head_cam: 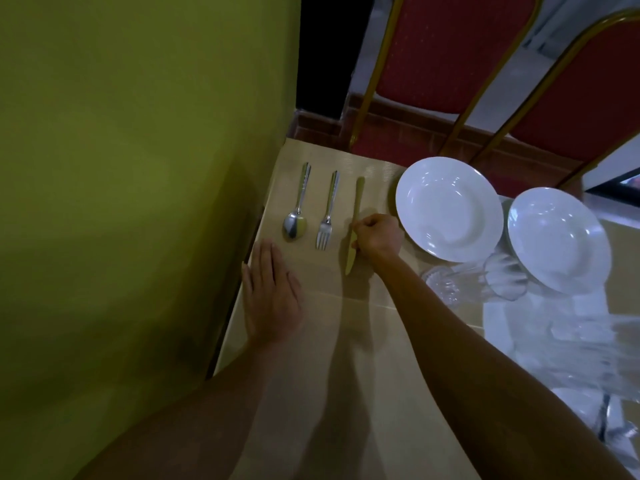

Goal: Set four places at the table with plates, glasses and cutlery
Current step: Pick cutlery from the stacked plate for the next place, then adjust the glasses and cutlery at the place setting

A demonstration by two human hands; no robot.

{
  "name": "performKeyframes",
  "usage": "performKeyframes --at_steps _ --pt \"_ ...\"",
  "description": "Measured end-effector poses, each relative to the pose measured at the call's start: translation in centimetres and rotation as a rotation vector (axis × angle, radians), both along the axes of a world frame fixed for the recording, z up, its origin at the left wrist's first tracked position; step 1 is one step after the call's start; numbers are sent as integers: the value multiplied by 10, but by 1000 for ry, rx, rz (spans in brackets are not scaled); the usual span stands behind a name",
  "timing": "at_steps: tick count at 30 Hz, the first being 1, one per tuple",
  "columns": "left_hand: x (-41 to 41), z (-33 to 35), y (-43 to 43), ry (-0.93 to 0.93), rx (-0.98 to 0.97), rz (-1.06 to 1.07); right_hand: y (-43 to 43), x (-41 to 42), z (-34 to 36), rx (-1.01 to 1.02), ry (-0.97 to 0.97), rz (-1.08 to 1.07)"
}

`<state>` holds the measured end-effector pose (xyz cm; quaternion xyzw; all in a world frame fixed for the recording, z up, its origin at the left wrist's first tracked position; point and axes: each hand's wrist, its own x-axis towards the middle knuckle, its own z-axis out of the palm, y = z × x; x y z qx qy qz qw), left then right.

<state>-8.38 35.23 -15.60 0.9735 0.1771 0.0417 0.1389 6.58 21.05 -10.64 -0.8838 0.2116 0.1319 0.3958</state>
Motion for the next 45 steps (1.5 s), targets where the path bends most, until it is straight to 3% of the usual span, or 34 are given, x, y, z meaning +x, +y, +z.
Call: performKeyframes --at_steps 12,26,36,45 --pt "0 0 1 47 6 7 5 7 -12 -37 -10 -72" --pt "1 -2 0 36 3 1 6 1 13 -132 43 23" --pt "-3 3 -2 44 -26 -17 -9 -119 45 -44 11 126" --pt "-41 35 -48 255 -147 -59 -67 -197 39 -35 40 185"
